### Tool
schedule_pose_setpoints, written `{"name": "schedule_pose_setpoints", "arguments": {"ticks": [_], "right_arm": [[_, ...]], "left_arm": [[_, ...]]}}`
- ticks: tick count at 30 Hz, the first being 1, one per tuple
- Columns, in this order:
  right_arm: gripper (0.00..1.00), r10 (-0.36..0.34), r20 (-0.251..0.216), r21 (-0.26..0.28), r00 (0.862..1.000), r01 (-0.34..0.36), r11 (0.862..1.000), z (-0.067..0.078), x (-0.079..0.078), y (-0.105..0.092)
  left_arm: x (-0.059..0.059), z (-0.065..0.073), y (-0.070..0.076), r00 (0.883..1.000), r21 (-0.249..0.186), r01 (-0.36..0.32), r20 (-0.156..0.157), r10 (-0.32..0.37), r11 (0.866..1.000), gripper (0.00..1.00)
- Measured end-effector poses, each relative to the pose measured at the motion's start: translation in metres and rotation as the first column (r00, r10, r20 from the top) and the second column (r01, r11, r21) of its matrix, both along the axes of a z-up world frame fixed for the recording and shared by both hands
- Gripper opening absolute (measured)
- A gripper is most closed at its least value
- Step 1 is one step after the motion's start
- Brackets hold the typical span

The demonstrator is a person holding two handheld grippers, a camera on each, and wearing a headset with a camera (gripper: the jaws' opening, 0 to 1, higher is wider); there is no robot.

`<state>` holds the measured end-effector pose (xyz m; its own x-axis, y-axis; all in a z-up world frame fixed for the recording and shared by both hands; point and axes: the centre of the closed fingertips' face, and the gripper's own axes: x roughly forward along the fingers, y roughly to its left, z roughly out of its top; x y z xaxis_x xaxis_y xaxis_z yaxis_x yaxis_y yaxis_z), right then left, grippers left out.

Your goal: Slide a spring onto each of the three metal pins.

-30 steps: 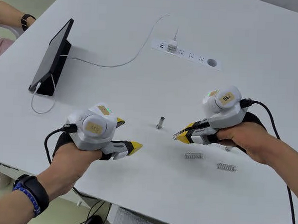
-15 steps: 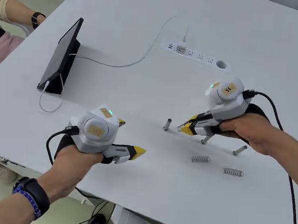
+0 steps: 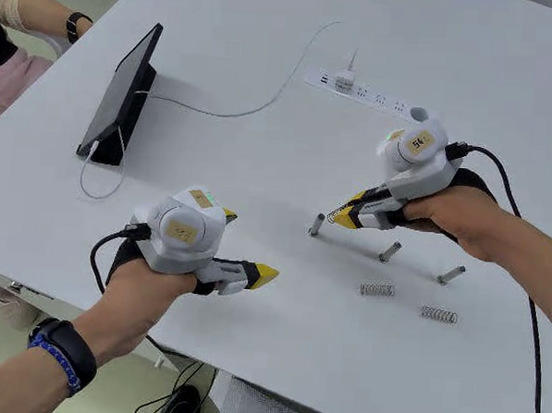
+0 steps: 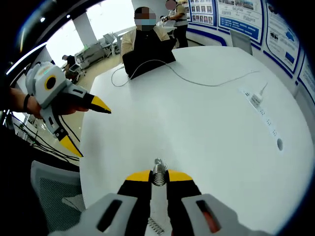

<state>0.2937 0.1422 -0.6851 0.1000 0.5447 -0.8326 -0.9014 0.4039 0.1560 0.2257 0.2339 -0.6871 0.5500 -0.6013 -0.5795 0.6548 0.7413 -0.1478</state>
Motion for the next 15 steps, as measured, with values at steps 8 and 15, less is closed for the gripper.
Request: {"name": "schedule_pose_setpoints", "arguments": {"ticks": [8,15], "right_arm": [[0.13,0.018,-0.004,-0.01,1.0,-0.018,1.0,-0.0049,0.0044,0.0077],[0.13,0.042,-0.008,-0.025,0.999,-0.043,0.999,-0.0102,0.0052,0.0113]], "left_arm": [[-0.0023,-0.002,0.0017,1.0,-0.007,-0.003,-0.011,0.003,1.0,0.65],[-0.0014,-0.0019,0.005,1.0,-0.017,-0.015,-0.014,0.015,1.0,0.64]]}}
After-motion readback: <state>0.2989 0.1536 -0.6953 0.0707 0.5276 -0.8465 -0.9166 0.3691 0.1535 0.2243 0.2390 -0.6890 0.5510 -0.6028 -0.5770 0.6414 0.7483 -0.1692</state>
